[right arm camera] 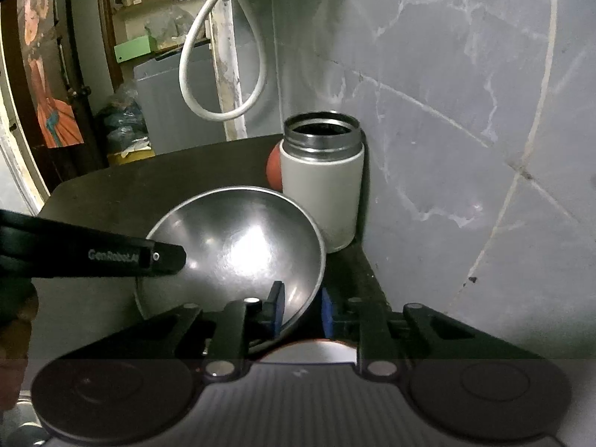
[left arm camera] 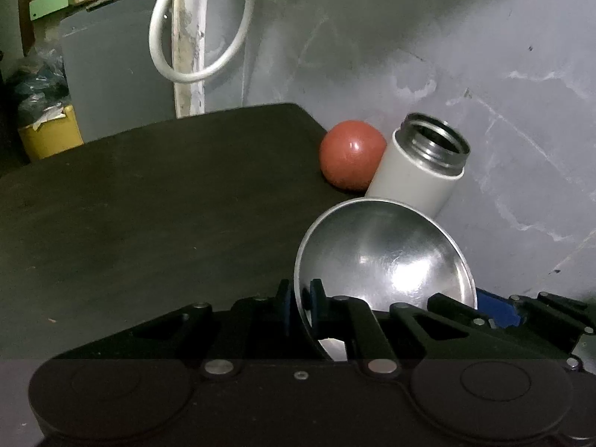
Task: Organize plates and bowls
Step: 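Lift the steel mixing bowl with both tools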
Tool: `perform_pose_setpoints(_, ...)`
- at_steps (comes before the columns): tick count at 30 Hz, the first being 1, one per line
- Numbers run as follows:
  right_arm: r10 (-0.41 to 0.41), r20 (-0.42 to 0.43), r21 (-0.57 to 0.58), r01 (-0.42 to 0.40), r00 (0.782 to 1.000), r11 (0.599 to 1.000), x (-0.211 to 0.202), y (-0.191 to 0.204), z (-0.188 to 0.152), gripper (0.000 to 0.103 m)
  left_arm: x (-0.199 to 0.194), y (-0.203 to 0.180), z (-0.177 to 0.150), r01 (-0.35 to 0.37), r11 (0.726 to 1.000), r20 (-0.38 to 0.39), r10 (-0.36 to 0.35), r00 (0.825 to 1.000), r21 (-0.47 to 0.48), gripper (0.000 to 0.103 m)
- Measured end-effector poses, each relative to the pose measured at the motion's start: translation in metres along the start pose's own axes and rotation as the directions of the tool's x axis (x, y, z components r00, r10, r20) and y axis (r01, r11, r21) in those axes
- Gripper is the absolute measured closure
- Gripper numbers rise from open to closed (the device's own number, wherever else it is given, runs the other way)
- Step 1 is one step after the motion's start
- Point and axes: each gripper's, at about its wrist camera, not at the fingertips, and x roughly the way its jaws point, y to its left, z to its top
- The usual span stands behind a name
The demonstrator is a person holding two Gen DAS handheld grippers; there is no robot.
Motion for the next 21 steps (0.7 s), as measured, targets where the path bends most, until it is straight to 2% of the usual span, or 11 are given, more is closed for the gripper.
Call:
perform_pose_setpoints(12, 0.015, 0.074, -0.013, -0.014, 0.997, 1.0, -0.051, 0.004, 0.002, 0.083, -0.058, -0.005, -0.01, 0.008, 1.0, 0.092, -0.007, 0.996, -0.014, 0.094)
perform_pose_setpoints(21, -0.002, 0.112, -0.023, 0.005, 0.994, 1.0, -0.109, 0.008, -0.019, 0.083, -0.106, -0.021, -0.034, 0.04, 0.999, 0.13, -0.037, 0.991, -0.021, 0.094)
